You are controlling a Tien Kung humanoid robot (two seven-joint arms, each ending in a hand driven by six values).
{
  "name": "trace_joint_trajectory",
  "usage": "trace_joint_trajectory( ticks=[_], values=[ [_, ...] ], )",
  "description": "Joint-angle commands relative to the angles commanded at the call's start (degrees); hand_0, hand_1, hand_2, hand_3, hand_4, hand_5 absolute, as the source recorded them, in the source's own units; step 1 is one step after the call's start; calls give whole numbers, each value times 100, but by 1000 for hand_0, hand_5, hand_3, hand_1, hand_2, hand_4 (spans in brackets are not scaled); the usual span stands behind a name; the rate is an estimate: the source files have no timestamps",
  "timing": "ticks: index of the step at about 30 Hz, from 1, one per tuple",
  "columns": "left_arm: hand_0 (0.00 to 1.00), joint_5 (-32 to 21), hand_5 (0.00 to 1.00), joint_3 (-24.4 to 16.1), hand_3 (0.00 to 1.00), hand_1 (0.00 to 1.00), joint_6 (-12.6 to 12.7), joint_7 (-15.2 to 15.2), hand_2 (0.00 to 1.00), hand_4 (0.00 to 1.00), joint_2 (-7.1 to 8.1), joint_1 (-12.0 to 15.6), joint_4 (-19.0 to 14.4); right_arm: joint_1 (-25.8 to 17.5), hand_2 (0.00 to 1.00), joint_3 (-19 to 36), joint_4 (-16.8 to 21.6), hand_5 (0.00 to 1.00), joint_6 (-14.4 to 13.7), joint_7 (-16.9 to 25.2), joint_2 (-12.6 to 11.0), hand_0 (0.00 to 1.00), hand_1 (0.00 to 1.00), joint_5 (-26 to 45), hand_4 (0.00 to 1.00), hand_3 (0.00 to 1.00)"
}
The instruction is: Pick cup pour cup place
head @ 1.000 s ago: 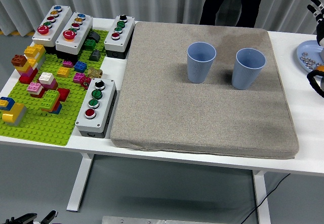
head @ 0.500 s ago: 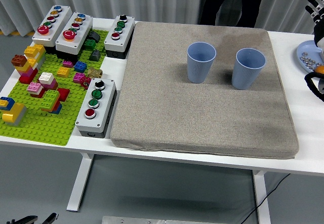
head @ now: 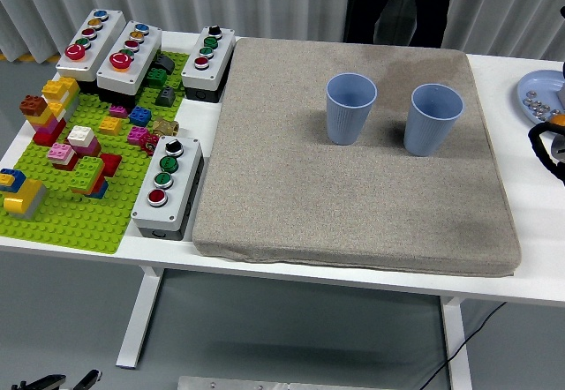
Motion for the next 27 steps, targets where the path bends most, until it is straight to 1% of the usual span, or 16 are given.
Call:
trace_joint_trajectory(
  ticks=[14,27],
  values=[
    [764,41,986,-48,717,781,-1,0,824,505,-4,5,0,-3,796,-25,11,998,121,-119,-13,922,792,-73,780,789],
    [764,93,983,-118,717,781,12,2,825,504,-5,11,0,11,797,-40,28,998,152,-121,-17,926,799,-92,765,792]
  ],
)
